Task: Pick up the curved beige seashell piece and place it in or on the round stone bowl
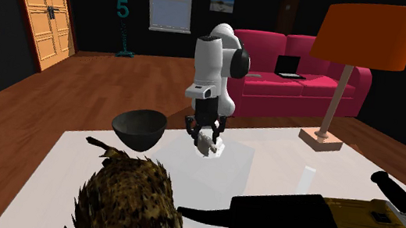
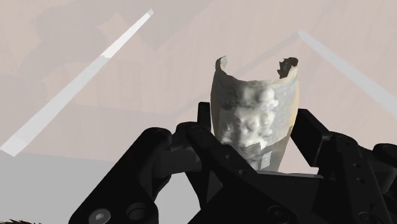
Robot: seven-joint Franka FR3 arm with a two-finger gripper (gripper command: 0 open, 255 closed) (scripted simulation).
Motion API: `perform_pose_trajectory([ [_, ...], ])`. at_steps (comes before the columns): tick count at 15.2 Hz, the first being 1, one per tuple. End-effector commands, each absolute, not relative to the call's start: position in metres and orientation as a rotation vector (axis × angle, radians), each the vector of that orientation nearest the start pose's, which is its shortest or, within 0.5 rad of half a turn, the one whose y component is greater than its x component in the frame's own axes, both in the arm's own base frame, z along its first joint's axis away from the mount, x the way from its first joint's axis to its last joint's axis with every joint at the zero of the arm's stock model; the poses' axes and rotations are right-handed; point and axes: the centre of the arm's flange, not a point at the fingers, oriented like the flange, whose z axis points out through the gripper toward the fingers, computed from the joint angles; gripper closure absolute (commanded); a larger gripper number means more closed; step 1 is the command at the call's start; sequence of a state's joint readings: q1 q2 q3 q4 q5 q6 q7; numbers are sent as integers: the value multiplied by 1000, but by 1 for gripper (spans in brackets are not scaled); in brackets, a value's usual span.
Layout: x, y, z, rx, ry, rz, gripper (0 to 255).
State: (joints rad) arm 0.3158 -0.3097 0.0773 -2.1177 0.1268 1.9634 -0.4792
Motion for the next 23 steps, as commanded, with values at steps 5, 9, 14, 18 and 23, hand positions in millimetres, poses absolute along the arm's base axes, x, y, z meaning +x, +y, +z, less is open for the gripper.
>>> perform_pose_trajectory([
  [5, 438, 195, 578, -2783, -1228, -242, 255],
  [9, 438, 195, 599, -2783, -1228, -242, 255],
  [14, 438, 195, 625, -2783, -1228, -242, 255],
  [18, 438, 195, 646, -2783, -1228, -242, 255],
  [23, 438, 195, 673, -2783, -1228, -242, 255],
])
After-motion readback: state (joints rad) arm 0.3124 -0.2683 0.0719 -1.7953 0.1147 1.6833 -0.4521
